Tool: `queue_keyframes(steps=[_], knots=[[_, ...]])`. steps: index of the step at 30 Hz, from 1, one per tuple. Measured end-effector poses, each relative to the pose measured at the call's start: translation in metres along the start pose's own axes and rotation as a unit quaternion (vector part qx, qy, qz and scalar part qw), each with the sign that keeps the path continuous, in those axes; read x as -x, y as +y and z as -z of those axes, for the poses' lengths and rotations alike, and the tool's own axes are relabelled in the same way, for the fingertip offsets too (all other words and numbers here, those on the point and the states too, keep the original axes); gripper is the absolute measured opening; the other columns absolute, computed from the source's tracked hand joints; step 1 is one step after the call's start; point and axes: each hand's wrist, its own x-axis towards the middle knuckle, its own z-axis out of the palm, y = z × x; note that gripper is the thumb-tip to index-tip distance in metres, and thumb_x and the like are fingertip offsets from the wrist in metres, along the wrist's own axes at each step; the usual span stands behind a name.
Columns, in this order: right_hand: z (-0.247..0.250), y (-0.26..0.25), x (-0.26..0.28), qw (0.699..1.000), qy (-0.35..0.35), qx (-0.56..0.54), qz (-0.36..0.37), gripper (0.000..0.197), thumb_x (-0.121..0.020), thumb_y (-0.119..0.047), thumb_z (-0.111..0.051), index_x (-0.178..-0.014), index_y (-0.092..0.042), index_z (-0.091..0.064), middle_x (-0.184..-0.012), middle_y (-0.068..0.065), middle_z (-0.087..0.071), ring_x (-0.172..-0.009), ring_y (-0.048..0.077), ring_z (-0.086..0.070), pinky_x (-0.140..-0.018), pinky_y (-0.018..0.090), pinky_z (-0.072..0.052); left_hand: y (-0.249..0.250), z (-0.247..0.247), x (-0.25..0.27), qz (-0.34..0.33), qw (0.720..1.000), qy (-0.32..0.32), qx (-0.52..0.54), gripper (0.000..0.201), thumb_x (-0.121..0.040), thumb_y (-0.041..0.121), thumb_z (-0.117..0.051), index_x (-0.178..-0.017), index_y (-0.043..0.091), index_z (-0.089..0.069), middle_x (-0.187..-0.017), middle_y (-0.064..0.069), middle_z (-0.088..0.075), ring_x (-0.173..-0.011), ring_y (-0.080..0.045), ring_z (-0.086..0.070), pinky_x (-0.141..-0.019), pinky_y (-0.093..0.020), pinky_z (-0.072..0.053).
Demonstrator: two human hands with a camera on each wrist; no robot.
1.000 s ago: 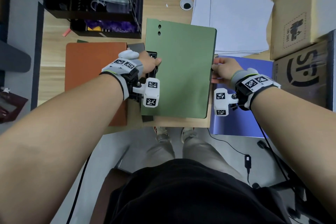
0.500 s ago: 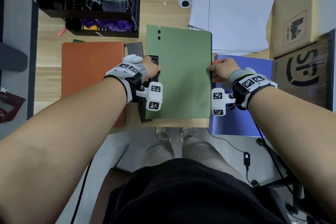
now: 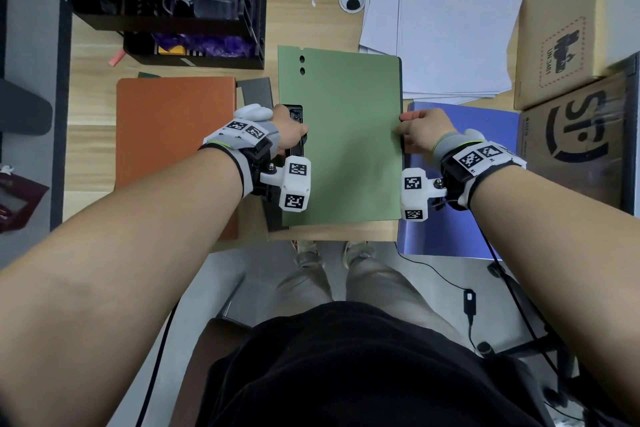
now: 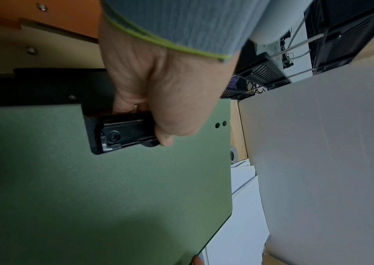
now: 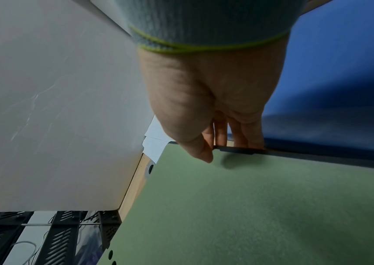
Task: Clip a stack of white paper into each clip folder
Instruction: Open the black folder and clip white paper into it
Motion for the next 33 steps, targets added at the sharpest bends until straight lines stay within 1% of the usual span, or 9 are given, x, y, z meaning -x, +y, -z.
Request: queue_keyframes(steps=[7, 10, 14, 16, 19, 23, 25, 29, 33], knots=[[0.001, 0.004, -0.005, 1.000, -0.001, -0.003, -0.007, 0.017, -0.080, -0.004, -0.064, -0.088, -0.018, -0.062, -0.112, 0.022, -0.068, -0.084, 0.032, -0.062, -0.088, 0.054, -0.057, -0.003, -0.003, -0.004, -0.004, 1.000, 0.000, -0.004, 0.027, -0.098, 0.026, -0.053, -0.108, 0.011, -0.033, -0.107, -0.011, -0.043, -0.092, -0.027, -0.045, -0.081, -0.039, -0.049], [0.002, 0.003, -0.002, 0.999, -0.017, -0.016, -0.023, 0.011, -0.079, -0.003, -0.064, -0.088, -0.009, -0.064, -0.099, 0.022, -0.068, -0.078, 0.033, -0.061, -0.088, 0.050, -0.056, -0.006, -0.003, -0.005, -0.004, 1.000, -0.003, -0.012, 0.027, -0.098, 0.026, -0.054, -0.108, 0.011, -0.034, -0.108, -0.012, -0.044, -0.092, -0.028, -0.047, -0.088, -0.043, -0.051], [0.002, 0.004, -0.001, 0.999, -0.001, -0.037, -0.031, 0.047, -0.070, -0.006, -0.070, -0.112, 0.012, -0.059, -0.091, 0.024, -0.064, -0.074, 0.035, -0.062, -0.080, 0.053, -0.057, -0.009, -0.005, -0.007, -0.005, 1.000, -0.005, -0.013, 0.029, -0.097, 0.026, -0.055, -0.119, 0.012, -0.042, -0.107, -0.013, -0.047, -0.093, -0.030, -0.050, -0.093, -0.044, -0.052], [0.001, 0.002, 0.004, 0.999, -0.001, -0.046, -0.029, 0.045, -0.075, -0.006, -0.071, -0.115, 0.012, -0.060, -0.093, 0.022, -0.066, -0.076, 0.033, -0.065, -0.082, 0.053, -0.059, -0.012, -0.005, -0.008, -0.001, 1.000, -0.008, -0.027, 0.034, -0.095, 0.029, -0.059, -0.117, 0.005, -0.047, -0.103, -0.014, -0.053, -0.089, -0.031, -0.055, -0.091, -0.045, -0.054], [-0.001, -0.001, 0.009, 0.998, -0.005, -0.054, -0.025, 0.034, -0.081, -0.008, -0.071, -0.111, 0.006, -0.062, -0.092, 0.018, -0.068, -0.071, 0.028, -0.066, -0.066, 0.037, -0.059, -0.015, -0.005, -0.007, -0.007, 0.999, -0.009, -0.039, 0.031, -0.088, 0.028, -0.067, -0.100, 0.005, -0.051, -0.094, -0.014, -0.057, -0.080, -0.030, -0.057, -0.080, -0.041, -0.054], [-0.003, 0.003, 0.004, 0.999, -0.011, -0.039, -0.022, 0.047, -0.070, -0.024, -0.079, -0.109, 0.001, -0.067, -0.096, 0.016, -0.068, -0.077, 0.029, -0.065, -0.085, 0.051, -0.059, -0.015, -0.010, -0.005, -0.009, 1.000, -0.021, -0.019, 0.046, -0.076, 0.020, -0.077, -0.110, -0.002, -0.056, -0.100, -0.019, -0.064, -0.087, -0.035, -0.067, -0.083, -0.048, -0.058], [-0.004, 0.004, 0.004, 0.999, -0.011, -0.032, -0.016, 0.044, -0.068, -0.028, -0.080, -0.105, -0.010, -0.065, -0.103, 0.014, -0.067, -0.081, 0.027, -0.063, -0.086, 0.047, -0.057, -0.015, -0.008, -0.004, -0.020, 0.998, -0.011, -0.052, 0.043, -0.074, 0.028, -0.075, -0.101, 0.000, -0.057, -0.086, -0.014, -0.060, -0.075, -0.031, -0.063, -0.074, -0.041, -0.057], [-0.006, 0.005, 0.007, 0.998, -0.017, -0.053, -0.006, 0.032, -0.085, -0.014, -0.071, -0.114, -0.014, -0.060, -0.094, 0.005, -0.062, -0.065, 0.015, -0.058, -0.069, 0.033, -0.055, -0.018, -0.003, -0.004, -0.033, 0.994, 0.007, -0.105, 0.037, -0.070, 0.040, -0.069, -0.079, 0.007, -0.053, -0.072, -0.009, -0.052, -0.063, -0.026, -0.053, -0.063, -0.033, -0.046], [-0.005, 0.006, 0.007, 0.998, -0.030, -0.050, -0.013, 0.018, -0.088, -0.005, -0.064, -0.105, -0.010, -0.062, -0.079, 0.005, -0.059, -0.051, 0.014, -0.054, -0.061, 0.029, -0.051, -0.020, -0.006, -0.008, -0.028, 0.997, -0.026, -0.074, 0.037, -0.072, 0.038, -0.068, -0.081, 0.005, -0.053, -0.074, -0.012, -0.053, -0.064, -0.028, -0.056, -0.062, -0.036, -0.050]])
